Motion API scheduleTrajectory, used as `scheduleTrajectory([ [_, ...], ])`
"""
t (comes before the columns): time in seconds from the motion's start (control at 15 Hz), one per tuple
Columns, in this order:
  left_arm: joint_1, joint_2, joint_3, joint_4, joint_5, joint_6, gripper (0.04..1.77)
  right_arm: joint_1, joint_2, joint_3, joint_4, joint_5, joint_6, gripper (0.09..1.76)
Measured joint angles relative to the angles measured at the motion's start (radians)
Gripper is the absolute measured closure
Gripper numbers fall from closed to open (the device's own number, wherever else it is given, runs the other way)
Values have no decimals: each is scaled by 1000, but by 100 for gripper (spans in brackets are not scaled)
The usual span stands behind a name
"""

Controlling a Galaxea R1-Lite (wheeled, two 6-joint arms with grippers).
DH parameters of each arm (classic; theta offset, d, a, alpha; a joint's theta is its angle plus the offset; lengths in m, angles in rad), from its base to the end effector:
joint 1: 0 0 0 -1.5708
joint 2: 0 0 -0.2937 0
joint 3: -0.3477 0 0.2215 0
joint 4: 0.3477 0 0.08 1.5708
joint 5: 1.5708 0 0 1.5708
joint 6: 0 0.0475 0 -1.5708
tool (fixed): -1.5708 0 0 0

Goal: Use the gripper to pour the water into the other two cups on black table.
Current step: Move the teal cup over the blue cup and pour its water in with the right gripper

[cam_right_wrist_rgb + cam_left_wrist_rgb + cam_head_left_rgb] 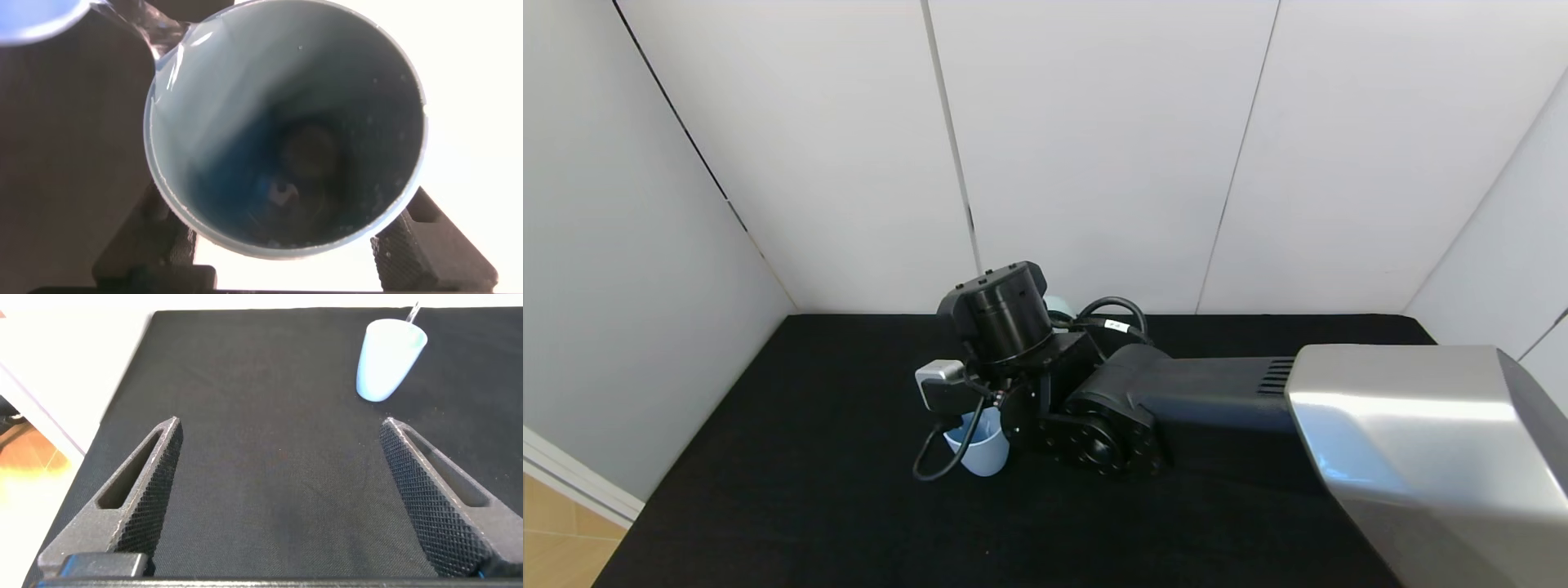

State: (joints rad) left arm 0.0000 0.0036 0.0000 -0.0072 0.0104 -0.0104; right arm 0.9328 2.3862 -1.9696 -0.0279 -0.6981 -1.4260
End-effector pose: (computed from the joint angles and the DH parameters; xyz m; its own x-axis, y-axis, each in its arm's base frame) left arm 0.0423 0.0005 0.0762 0.9999 0.0104 0.0036 -0.0104 0.9999 -0.0104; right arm 0.3476 0.4176 0.1420 0.9385 0.1867 -0.2903 -0.2610 -0.1665 -0.9509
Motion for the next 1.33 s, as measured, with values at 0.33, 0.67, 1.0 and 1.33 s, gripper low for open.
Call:
scheduleTrajectory([
  [0.33,0,0,0,0,0,0,9,9,12,0,-70,-26,-149,66],
  [0.67,0,0,0,0,0,0,9,15,23,0,-108,-27,-252,66],
  [1.0,0,0,0,0,0,0,9,21,23,0,-108,-26,-267,66],
  [1.33,0,0,0,0,0,0,9,23,1,8,-103,19,-235,66],
])
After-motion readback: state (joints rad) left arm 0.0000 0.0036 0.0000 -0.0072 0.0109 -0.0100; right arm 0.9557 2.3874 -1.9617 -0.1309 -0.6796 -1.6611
